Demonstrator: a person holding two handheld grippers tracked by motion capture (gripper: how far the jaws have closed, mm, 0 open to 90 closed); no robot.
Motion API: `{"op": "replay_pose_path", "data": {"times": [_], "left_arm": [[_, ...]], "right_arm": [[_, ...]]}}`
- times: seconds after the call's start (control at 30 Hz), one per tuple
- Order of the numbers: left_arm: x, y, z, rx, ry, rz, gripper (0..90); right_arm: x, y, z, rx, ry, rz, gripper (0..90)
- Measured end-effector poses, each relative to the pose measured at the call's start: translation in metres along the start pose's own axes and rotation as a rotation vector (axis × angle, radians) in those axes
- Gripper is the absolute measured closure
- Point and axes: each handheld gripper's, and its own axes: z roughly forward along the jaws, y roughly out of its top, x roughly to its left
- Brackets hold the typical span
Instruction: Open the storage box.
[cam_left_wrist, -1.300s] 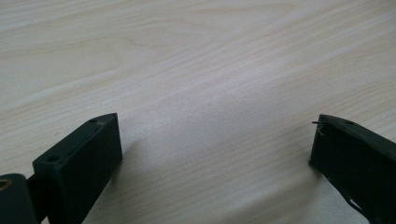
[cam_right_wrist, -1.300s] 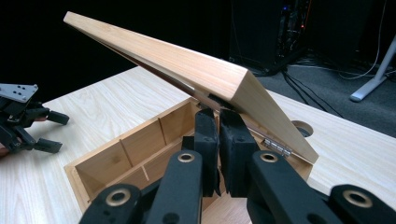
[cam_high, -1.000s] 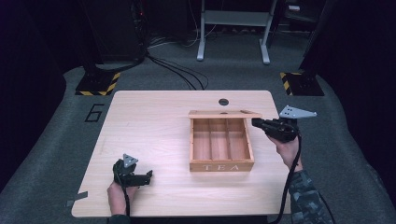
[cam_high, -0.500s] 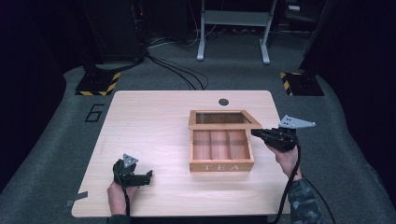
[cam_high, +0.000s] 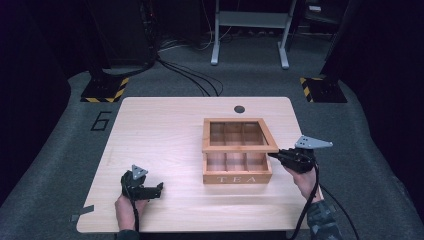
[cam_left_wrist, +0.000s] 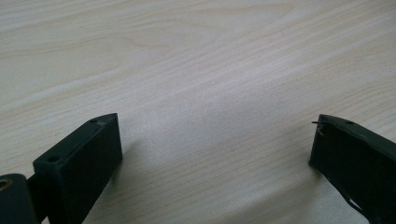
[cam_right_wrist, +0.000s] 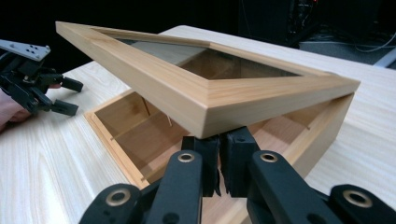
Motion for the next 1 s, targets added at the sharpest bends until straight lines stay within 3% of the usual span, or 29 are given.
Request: {"op": "replay_pose_path", "data": {"times": [1.0], "left_arm": [[0.000, 0.000, 0.000, 0.001, 0.000, 0.000, 2.0]], "right_arm": [[0.002, -0.030, 0.012, 0.080, -0.003, 0.017, 87.8]]}}
